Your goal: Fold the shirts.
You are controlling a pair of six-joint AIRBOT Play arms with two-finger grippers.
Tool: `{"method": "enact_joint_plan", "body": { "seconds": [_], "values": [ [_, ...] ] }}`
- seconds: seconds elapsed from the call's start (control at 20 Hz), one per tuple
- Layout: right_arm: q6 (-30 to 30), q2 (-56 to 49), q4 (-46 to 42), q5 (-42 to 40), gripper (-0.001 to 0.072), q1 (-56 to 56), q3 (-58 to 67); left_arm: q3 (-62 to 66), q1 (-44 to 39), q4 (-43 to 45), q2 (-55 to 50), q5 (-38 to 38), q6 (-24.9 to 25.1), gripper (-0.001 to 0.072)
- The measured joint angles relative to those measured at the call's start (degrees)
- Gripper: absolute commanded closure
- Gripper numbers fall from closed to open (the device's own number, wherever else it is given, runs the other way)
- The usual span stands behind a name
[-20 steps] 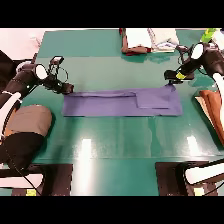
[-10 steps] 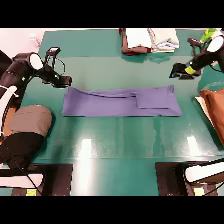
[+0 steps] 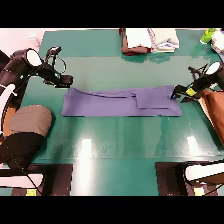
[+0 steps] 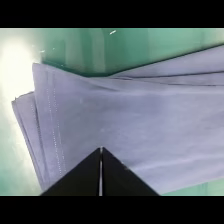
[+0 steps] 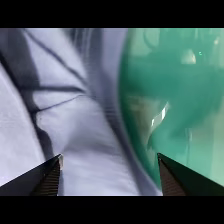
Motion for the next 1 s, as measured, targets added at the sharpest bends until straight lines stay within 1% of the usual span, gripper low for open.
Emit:
{"method": "enact_joint_plan", "body": {
  "seconds": [0.05,0.1,0.2,0.35,0.4,0.55,0.7,0.85,1.0],
  "values": [
    [-0.1,0.0,0.1,-1.1,0.0063,0.7,-0.9,0.0,0.0,-0.2,0.0,-0.1,0.0,0.0678],
    [-0.1,0.0,0.0,-2.0,0.0100,1.3,-1.4,0.0,0.0,-0.2,0.0,-0.2,0.0,0.0678],
    [-0.1,0.0,0.0,-3.3,0.0243,2.4,-2.1,0.0,0.0,-0.6,0.0,-0.2,0.0,0.0678],
    [-0.2,-0.1,0.1,-4.8,0.0638,3.9,-2.8,0.0,0.0,-1.2,0.0,-0.3,0.0,0.0678],
    [-0.5,-0.2,0.1,-5.1,0.0690,4.3,-2.9,0.0,0.0,-1.5,0.0,-0.4,0.0,0.0679],
    [-1.2,0.0,-0.3,-5.5,0.0692,5.2,-3.0,0.0,-0.3,-2.4,-0.1,-0.4,0.0,0.0679],
    [-1.5,1.9,-0.7,-5.4,0.0694,5.6,-3.0,0.0,-3.3,-3.0,-0.5,-0.1,0.0,0.0679],
    [-1.7,5.1,-0.5,-3.7,0.0694,5.7,-1.3,-0.1,-8.8,-3.2,-1.9,3.1,-0.1,0.0679],
    [-1.7,8.4,-0.3,0.1,0.0695,6.9,2.8,0.1,-14.7,-4.7,-4.6,9.2,-0.4,0.0679]
  ]
}}
